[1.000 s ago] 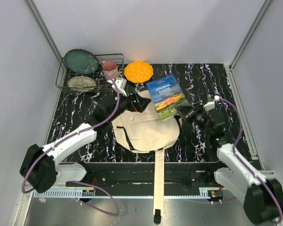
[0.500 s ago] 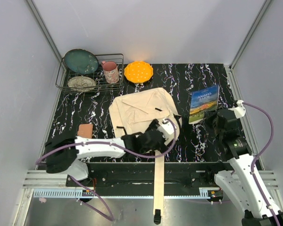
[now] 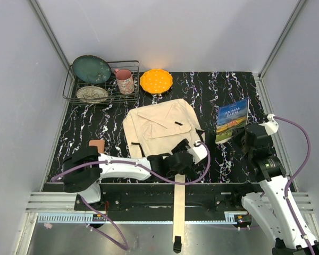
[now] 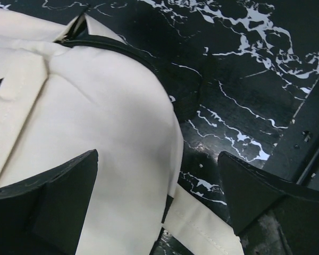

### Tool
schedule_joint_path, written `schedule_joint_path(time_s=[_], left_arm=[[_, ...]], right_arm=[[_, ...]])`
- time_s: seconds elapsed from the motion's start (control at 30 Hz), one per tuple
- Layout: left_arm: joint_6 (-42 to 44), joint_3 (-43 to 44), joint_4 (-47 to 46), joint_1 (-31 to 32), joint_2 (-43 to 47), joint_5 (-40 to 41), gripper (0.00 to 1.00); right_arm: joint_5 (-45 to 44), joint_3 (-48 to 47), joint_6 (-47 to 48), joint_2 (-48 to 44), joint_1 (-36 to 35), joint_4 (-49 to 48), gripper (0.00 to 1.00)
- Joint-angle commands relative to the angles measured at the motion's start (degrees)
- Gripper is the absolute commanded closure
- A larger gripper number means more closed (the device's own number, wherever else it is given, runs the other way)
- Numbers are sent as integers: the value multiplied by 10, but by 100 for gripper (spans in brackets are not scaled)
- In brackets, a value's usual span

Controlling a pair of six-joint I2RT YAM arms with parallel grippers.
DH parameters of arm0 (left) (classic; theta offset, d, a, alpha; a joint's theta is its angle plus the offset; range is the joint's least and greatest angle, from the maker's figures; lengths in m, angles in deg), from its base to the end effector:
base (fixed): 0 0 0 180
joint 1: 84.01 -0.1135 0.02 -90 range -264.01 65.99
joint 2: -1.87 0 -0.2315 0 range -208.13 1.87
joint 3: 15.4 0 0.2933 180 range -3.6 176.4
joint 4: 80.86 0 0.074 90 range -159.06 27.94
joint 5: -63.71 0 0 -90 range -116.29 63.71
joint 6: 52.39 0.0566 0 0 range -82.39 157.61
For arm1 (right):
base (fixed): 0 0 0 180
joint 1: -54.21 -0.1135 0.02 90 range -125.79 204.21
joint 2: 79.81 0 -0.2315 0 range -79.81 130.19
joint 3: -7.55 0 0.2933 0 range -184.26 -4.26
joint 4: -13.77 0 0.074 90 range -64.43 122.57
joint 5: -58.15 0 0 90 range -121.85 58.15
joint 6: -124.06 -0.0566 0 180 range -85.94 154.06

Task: Pack the student bag
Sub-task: Place the book in the student bag.

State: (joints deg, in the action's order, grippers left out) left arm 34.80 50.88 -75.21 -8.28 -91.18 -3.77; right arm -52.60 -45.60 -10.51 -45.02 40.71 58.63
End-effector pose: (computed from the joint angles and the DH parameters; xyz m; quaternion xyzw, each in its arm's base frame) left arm 0.1198 -0.3831 0.1449 0.4351 0.7472 -0.1665 0.4740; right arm 0.2204 0.0323 0.2813 0.3153 0.7805 0.1173 0.5269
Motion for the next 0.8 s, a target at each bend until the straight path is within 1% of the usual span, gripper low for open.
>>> schedule_joint_path(time_s=[0.0,0.27,0.33,0.37,0.4,0.47,0.5,0.53,0.6,0.63,0.7,0.73,0.77], left_arm=[[-2,24,-29,11,-12,-19,1],[-10,54,-4,12,-65,44,1],[-8,63,0,12,-78,64,3],[-6,66,3,11,-82,71,6],[-4,74,10,10,-85,89,13],[3,78,15,10,-92,99,18],[7,83,19,9,-92,106,24],[6,84,23,7,-95,108,36],[4,86,27,-3,-94,103,49],[3,85,27,-7,-87,101,64],[3,77,26,-19,-72,92,75],[3,75,25,-23,-68,88,83],[3,72,27,-33,-64,84,86]], right_arm=[[-1,-29,5,-1,1,-44,100],[8,-28,5,-5,1,-47,100],[11,-30,8,-5,1,-47,100],[10,-31,10,-5,2,-47,100],[12,-32,10,-5,1,-47,100],[15,-31,12,-7,1,-45,100],[16,-30,12,-10,1,-45,100],[19,-29,12,-12,1,-44,100],[21,-26,12,-17,1,-40,100],[22,-26,12,-19,1,-39,100],[24,-27,16,-22,1,-27,100],[26,-29,19,-24,1,-22,100],[27,-29,20,-29,0,-17,100]])
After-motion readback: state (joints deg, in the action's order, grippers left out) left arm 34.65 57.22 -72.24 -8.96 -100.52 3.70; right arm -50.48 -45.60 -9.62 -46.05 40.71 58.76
